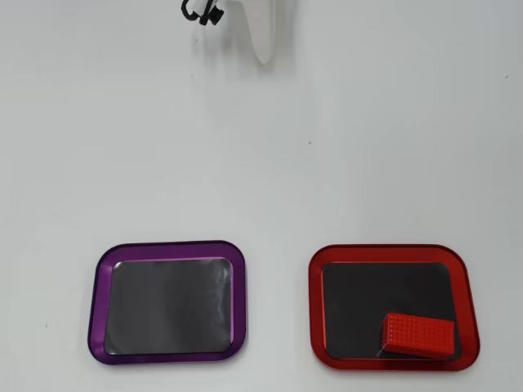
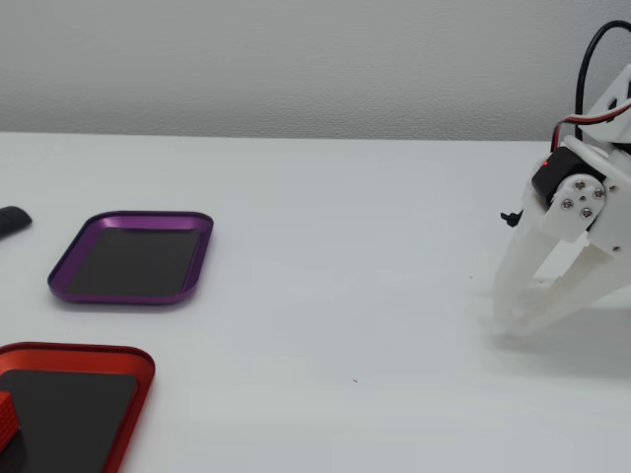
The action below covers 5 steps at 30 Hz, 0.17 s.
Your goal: Grasp a red block and put it in the left red dish.
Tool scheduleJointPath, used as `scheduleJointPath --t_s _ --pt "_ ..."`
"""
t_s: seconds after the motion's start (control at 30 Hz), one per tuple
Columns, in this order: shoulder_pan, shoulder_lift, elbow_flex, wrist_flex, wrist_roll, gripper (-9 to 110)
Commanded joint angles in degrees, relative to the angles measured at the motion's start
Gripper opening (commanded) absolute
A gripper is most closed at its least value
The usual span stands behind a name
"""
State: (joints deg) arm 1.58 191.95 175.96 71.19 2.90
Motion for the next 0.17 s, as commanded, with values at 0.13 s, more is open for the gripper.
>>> scheduleJointPath --t_s 0.13 --pt "0.1 4.1 -0.3 0.3 0.2 0"
